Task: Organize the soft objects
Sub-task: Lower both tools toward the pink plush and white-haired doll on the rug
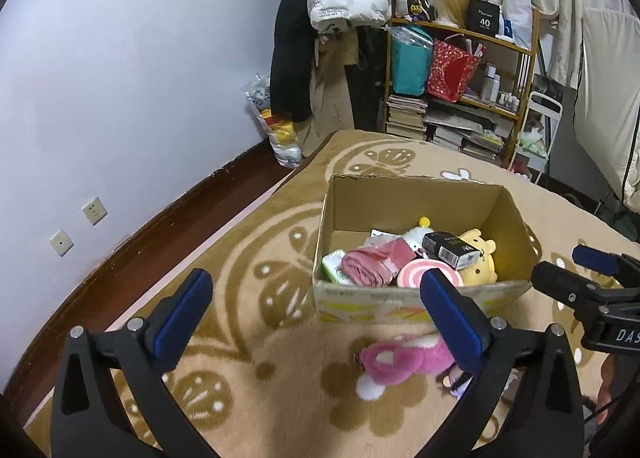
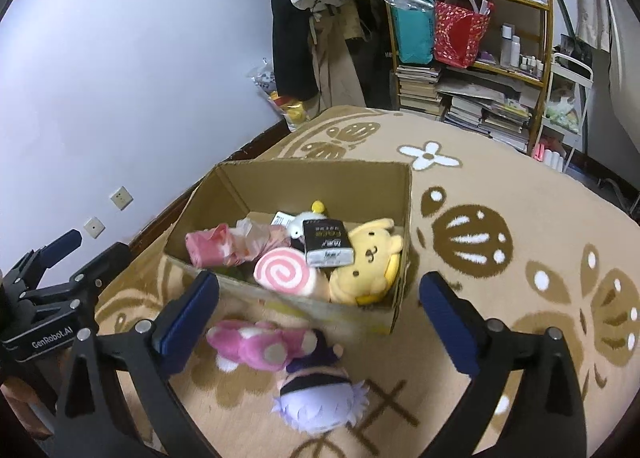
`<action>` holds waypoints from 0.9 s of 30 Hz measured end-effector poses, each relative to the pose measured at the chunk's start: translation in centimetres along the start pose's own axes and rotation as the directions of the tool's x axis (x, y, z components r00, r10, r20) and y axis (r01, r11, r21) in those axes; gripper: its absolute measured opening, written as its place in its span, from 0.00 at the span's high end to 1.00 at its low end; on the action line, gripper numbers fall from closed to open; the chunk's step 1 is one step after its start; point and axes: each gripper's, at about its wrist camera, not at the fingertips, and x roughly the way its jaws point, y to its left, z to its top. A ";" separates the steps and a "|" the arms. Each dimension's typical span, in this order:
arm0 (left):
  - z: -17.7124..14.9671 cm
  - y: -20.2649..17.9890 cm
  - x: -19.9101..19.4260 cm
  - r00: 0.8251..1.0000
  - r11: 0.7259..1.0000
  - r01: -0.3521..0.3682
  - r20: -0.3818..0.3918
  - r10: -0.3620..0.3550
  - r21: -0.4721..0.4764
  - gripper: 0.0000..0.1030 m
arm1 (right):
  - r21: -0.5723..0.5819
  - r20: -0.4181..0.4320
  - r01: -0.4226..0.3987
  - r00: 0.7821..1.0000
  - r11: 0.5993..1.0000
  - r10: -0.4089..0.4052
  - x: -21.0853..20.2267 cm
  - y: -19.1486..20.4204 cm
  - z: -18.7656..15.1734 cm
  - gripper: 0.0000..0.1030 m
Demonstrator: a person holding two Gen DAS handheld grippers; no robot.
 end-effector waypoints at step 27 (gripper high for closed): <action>-4.6 -1.0 1.9 0.992 0.999 0.044 -0.116 -0.044 -0.003 0.00 | -0.003 -0.081 0.033 0.996 0.999 -0.033 2.2 -0.1 -6.6 0.00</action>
